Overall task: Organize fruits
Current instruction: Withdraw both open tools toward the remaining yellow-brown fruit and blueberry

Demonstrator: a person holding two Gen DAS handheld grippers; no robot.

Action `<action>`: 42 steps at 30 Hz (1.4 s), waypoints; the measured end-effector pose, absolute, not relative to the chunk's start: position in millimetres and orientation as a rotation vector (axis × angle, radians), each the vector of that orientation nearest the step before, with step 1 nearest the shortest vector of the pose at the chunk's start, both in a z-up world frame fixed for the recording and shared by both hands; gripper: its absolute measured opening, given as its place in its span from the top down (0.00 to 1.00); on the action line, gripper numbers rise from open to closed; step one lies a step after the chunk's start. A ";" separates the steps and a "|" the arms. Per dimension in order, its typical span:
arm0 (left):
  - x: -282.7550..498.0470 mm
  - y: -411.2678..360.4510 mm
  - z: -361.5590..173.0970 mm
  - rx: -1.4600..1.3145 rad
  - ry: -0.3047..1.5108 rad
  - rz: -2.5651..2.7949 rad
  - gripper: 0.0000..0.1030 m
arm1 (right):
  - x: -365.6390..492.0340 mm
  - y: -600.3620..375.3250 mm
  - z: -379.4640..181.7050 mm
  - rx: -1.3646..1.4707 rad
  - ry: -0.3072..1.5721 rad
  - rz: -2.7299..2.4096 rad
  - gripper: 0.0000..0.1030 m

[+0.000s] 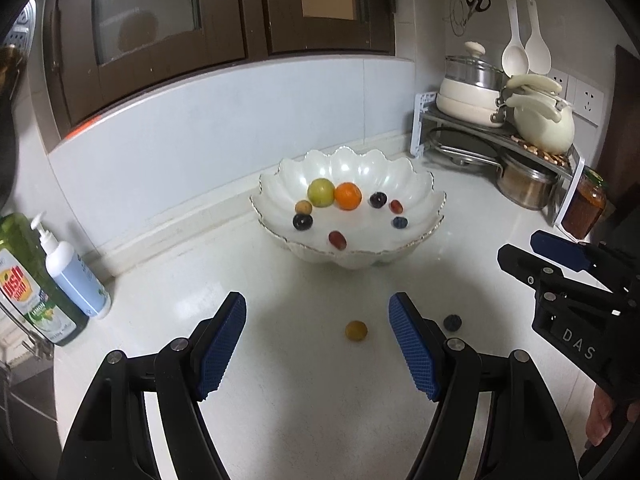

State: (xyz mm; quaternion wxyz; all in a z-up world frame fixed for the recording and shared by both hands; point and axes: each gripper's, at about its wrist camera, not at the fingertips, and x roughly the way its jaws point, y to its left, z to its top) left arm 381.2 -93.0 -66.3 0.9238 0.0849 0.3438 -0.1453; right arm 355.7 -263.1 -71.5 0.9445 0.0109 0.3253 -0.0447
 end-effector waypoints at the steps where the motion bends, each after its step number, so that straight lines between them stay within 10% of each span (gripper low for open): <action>1: 380.7 -93.1 -68.6 0.173 0.709 -0.300 0.29 | 354.6 -263.3 -74.3 0.024 0.668 -0.091 0.60; 42: 420.1 -126.0 -156.9 0.204 0.828 -0.378 0.37 | 379.9 -274.3 -161.6 0.057 0.825 -0.030 0.60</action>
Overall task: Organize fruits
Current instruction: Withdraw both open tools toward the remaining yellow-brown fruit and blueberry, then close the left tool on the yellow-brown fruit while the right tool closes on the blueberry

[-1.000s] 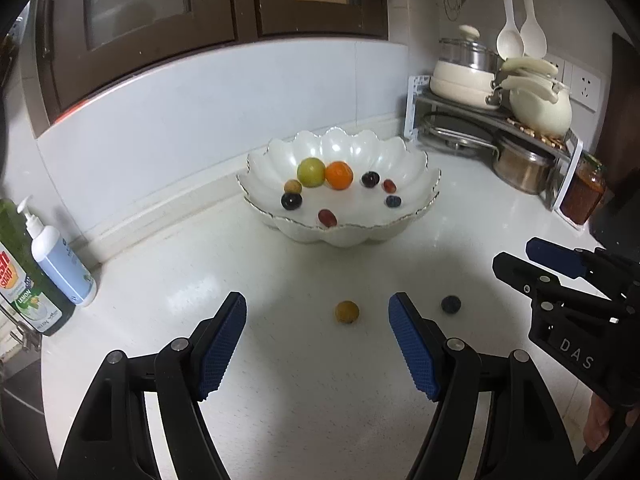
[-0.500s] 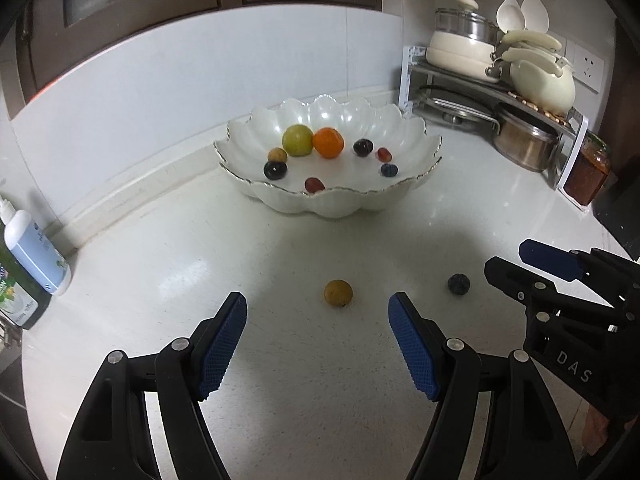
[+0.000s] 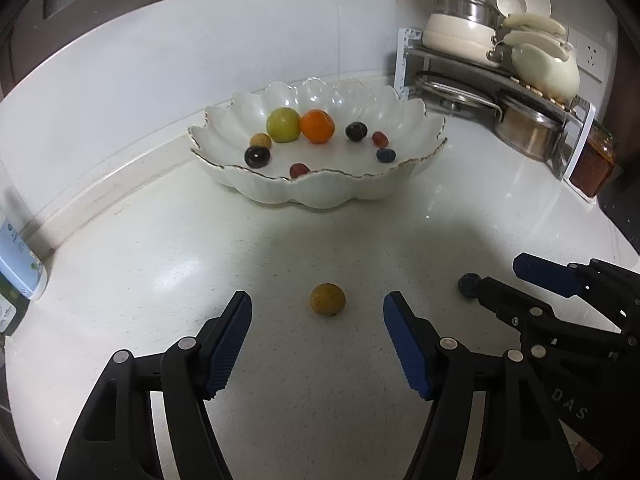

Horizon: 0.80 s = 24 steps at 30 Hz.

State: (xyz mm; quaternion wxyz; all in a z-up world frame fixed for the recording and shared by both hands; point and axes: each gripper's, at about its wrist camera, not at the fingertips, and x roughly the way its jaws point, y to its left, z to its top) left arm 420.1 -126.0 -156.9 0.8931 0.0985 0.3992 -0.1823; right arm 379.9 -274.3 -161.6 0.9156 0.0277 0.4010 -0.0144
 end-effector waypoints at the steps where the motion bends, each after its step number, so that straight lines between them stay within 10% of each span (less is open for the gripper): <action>1: 421.6 -127.4 -159.0 0.206 0.834 -0.380 0.40 | 380.8 -274.6 -163.5 0.056 0.830 -0.030 0.60; 24: 447.9 -140.0 -182.1 0.177 0.908 -0.393 0.59 | 403.0 -281.5 -181.2 0.070 0.884 -0.006 0.66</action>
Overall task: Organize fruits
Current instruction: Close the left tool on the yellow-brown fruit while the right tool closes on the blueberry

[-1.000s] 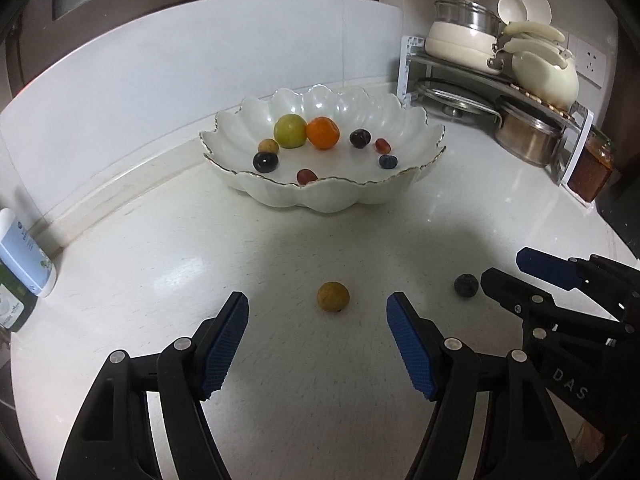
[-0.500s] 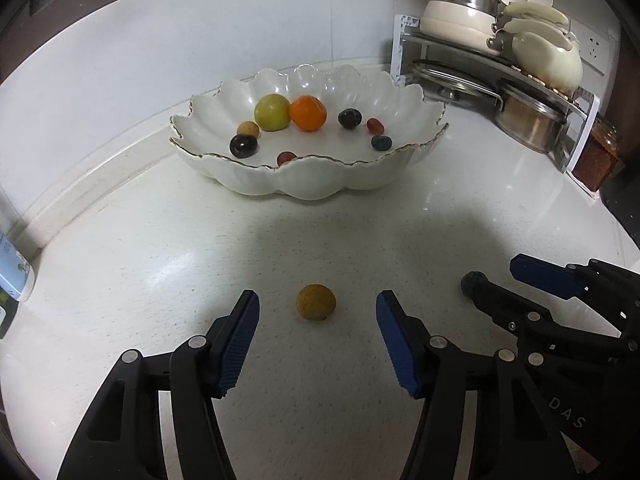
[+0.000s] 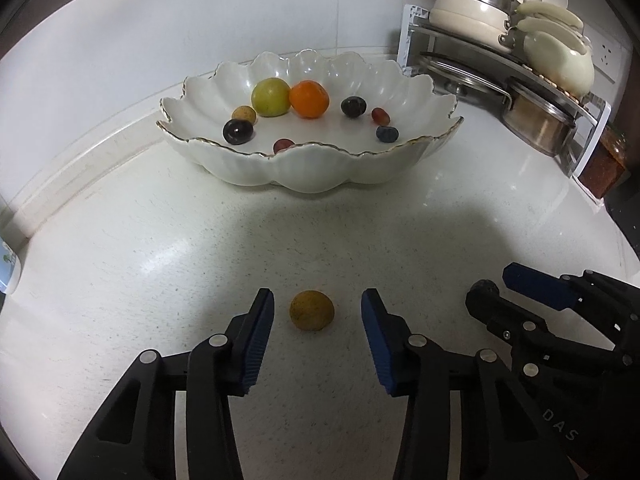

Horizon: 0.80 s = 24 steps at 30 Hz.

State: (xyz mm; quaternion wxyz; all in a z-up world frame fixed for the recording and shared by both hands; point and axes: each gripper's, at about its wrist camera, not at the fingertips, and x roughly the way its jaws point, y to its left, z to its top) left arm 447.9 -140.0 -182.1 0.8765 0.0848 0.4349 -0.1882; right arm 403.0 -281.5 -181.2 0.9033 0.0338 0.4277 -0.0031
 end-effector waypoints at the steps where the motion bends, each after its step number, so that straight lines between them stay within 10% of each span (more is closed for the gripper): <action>1: 448.2 -140.5 -182.6 0.178 0.910 -0.392 0.61 | 403.8 -281.5 -181.8 0.066 0.885 -0.006 0.67; 24: 439.2 -135.1 -168.1 0.149 0.893 -0.377 0.76 | 399.2 -282.3 -174.3 0.067 0.865 0.010 0.76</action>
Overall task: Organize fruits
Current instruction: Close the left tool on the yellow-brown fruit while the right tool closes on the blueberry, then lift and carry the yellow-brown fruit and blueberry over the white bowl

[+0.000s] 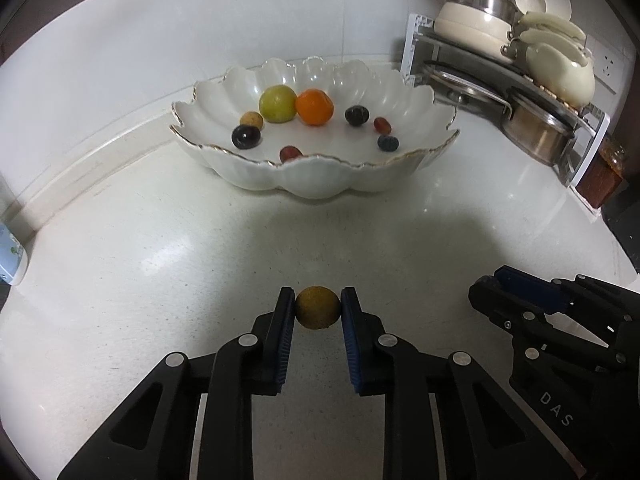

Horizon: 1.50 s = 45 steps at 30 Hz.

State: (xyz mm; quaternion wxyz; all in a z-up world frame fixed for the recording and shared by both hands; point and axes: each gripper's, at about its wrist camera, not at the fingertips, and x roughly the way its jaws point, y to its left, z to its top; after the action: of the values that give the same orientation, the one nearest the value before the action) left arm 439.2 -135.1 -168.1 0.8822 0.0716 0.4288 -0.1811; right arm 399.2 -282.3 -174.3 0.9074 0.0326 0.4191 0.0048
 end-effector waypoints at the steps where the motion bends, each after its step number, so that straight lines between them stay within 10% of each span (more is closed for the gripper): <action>1: 437.7 -134.8 -166.1 0.147 0.889 -0.376 0.76 | 398.3 -282.3 -172.8 0.066 0.860 0.010 0.76; 45: 404.6 -110.9 -35.9 0.085 0.597 -0.304 0.76 | 370.1 -262.5 -49.1 -0.013 0.515 0.036 0.76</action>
State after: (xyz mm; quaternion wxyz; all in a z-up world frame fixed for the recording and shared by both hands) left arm 404.6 -110.9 -35.9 0.9436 0.0418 0.2926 -0.1492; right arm 370.1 -262.5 -49.1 0.9668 -0.0064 0.2547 0.0180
